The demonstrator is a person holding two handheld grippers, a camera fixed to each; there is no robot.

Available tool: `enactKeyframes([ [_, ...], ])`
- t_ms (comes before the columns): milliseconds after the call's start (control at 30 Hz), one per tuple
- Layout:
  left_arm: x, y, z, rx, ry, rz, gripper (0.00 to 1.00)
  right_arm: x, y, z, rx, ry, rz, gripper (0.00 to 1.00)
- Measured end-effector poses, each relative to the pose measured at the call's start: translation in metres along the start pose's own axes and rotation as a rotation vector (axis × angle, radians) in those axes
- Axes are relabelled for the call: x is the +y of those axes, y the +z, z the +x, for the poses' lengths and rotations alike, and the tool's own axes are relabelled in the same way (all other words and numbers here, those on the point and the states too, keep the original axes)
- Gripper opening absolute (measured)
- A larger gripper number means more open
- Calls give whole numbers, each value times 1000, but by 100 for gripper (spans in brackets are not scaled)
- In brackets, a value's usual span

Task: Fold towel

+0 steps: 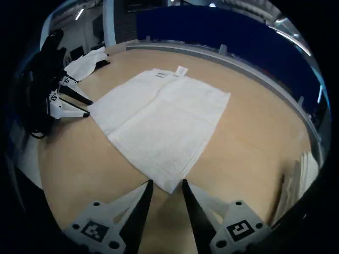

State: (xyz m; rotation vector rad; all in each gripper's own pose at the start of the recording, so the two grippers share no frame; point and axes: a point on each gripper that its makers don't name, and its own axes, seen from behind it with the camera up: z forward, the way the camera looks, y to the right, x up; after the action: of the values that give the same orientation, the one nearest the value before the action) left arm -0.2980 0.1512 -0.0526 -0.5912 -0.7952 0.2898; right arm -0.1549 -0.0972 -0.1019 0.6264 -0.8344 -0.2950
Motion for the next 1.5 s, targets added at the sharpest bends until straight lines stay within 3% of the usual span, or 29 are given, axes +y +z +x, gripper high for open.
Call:
enactKeyframes([
  [133,-1,0,0,-4,-5,2,42,3,1,1,-3,18,-4,32],
  [500,-8,0,0,-9,-14,36,12,0,-1,7,8,37,12,16],
  [967,-9,-9,18,25,-54,48,11,0,-9,18,28,29,0,10],
  [1167,-8,-18,27,36,-41,51,11,3,-22,35,65,36,-9,10],
  [1500,-9,-42,51,73,-87,52,11,5,-50,65,123,43,-21,10],
])
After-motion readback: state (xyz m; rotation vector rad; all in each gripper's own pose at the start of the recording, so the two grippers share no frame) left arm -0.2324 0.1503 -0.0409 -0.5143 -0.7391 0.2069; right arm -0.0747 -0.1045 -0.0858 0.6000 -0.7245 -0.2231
